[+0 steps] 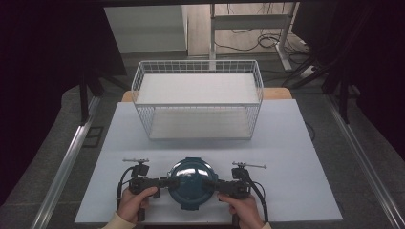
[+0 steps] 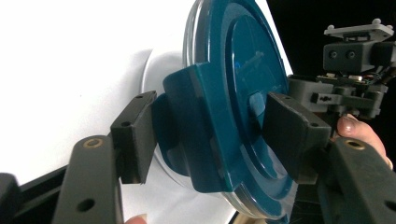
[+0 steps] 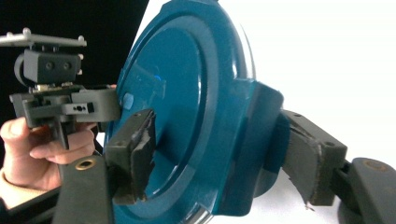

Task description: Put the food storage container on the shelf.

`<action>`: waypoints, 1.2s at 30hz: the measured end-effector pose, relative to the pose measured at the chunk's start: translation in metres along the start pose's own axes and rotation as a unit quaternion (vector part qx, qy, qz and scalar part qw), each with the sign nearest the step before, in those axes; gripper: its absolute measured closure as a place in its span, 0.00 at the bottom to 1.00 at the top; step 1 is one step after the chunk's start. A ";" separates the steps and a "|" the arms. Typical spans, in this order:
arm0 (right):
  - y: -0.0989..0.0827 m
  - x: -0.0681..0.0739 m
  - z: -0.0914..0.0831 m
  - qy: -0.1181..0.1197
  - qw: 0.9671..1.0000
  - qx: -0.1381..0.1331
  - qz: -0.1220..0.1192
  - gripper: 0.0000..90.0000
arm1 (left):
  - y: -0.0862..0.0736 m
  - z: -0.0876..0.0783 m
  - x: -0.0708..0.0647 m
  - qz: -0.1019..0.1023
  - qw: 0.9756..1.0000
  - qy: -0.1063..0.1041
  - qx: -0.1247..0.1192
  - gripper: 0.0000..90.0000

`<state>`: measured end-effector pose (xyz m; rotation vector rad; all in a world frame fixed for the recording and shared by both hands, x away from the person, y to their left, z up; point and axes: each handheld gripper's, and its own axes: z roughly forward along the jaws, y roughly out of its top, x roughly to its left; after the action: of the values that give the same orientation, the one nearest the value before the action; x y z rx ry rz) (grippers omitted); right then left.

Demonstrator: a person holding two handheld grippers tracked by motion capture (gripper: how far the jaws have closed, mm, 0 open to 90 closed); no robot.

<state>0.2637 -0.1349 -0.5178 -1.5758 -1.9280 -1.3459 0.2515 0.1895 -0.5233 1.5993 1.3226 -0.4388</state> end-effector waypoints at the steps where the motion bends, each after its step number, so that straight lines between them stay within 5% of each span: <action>1: 0.000 -0.001 -0.001 0.003 1.000 -0.002 0.005 0.38 | 0.000 0.000 -0.001 0.000 1.000 0.000 -0.002 0.43; 10: 0.003 0.005 -0.007 0.007 1.000 -0.011 -0.006 0.45 | -0.003 -0.007 -0.003 0.005 1.000 -0.004 -0.011 0.46; 14: 0.006 0.011 -0.012 0.004 0.999 -0.017 -0.033 0.46 | -0.003 -0.008 -0.008 0.023 1.000 0.000 -0.011 0.47; 21: 0.007 0.013 -0.016 0.000 0.998 -0.022 -0.053 0.46 | -0.003 -0.010 -0.012 0.024 1.000 -0.004 -0.013 0.48; 28: 0.011 0.033 -0.026 -0.002 0.994 -0.038 -0.103 0.46 | 0.000 -0.020 -0.025 0.045 0.999 -0.010 -0.029 0.47; 36: 0.018 0.042 -0.032 -0.003 0.991 -0.042 -0.130 0.46 | 0.007 -0.024 -0.032 0.066 0.997 -0.012 -0.038 0.47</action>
<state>0.2554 -0.1368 -0.4626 -1.4023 -2.1651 -1.5442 0.2392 0.1930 -0.4844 1.6012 1.1939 -0.3226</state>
